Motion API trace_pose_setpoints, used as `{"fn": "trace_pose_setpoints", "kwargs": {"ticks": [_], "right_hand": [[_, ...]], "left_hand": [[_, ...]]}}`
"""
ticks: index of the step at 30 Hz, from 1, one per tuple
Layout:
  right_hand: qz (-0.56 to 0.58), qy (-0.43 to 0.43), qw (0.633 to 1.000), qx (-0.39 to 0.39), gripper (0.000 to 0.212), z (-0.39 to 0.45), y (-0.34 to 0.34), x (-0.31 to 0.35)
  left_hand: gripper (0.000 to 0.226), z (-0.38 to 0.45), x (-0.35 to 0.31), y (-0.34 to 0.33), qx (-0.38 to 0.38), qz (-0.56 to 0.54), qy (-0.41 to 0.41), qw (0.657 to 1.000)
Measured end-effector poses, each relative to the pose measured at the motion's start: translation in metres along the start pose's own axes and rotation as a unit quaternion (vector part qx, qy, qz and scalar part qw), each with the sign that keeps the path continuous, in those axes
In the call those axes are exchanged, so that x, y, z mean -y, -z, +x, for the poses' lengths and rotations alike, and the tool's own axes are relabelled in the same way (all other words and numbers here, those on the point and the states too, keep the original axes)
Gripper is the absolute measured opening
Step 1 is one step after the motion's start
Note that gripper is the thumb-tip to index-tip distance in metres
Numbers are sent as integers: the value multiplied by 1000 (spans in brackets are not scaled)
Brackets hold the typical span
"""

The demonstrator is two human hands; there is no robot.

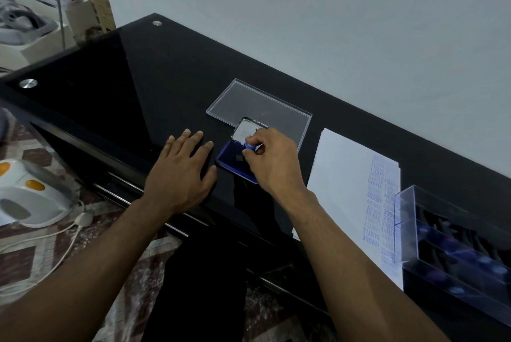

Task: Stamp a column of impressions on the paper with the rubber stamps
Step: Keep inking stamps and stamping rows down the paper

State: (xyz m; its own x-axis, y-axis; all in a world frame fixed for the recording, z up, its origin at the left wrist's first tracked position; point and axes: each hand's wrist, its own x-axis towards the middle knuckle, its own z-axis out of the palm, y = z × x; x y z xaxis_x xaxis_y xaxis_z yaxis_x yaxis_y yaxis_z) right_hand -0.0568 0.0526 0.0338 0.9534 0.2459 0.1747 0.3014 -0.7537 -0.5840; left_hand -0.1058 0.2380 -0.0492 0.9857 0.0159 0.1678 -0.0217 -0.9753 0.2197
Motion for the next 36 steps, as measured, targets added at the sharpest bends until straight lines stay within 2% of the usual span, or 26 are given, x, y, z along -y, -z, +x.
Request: {"fn": "trace_pose_setpoints", "kwargs": {"ticks": [11,17,36], "right_hand": [[1,-18,1000,13,8,4,5,2],[4,-20,1000,18,15,7,5,4],[0,-16,999,35,18,1,14,7]], "left_hand": [[68,-1,0,-1,-5,-2,1,1000],[69,0,0,-1,-3,0,3,1000],[69,0,-1,-3,-8,-2,8,1000]]}}
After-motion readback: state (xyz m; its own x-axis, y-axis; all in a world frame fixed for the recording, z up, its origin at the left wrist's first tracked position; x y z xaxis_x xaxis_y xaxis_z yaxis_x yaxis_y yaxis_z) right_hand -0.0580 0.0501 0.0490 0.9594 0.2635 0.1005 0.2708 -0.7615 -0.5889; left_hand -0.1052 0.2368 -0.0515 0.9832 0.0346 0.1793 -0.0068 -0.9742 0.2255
